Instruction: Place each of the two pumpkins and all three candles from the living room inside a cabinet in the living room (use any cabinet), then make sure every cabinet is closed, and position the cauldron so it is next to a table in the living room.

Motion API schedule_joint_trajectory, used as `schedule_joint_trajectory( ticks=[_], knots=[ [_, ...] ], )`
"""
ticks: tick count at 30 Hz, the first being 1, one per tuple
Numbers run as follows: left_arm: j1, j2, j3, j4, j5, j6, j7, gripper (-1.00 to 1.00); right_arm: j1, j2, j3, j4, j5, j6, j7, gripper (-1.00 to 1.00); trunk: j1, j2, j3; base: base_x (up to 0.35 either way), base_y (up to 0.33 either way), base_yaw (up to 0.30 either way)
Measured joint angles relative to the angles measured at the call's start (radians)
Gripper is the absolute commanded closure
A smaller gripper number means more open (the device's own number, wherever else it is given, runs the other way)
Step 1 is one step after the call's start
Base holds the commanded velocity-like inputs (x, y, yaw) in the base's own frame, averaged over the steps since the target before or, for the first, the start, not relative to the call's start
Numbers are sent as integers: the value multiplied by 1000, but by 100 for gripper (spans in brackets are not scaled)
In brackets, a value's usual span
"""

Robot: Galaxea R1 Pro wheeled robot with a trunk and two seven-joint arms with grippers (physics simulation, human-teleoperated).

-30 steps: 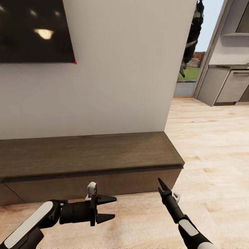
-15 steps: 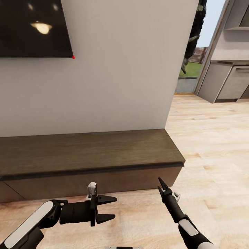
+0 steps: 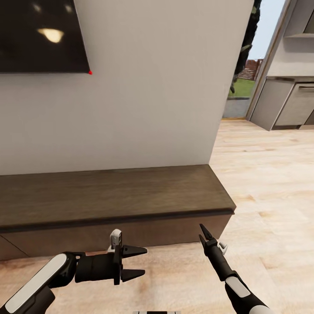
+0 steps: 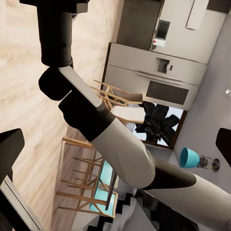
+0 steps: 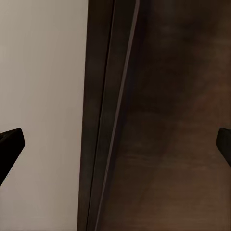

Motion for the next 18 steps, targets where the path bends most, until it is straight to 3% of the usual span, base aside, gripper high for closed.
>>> schedule_joint_trajectory(
  ticks=[18],
  knots=[
    [0,0,-1,0,0,0,0,-100,0,0,1,0,0,-3,0,-100,0,0,0,88,0,0]
  ],
)
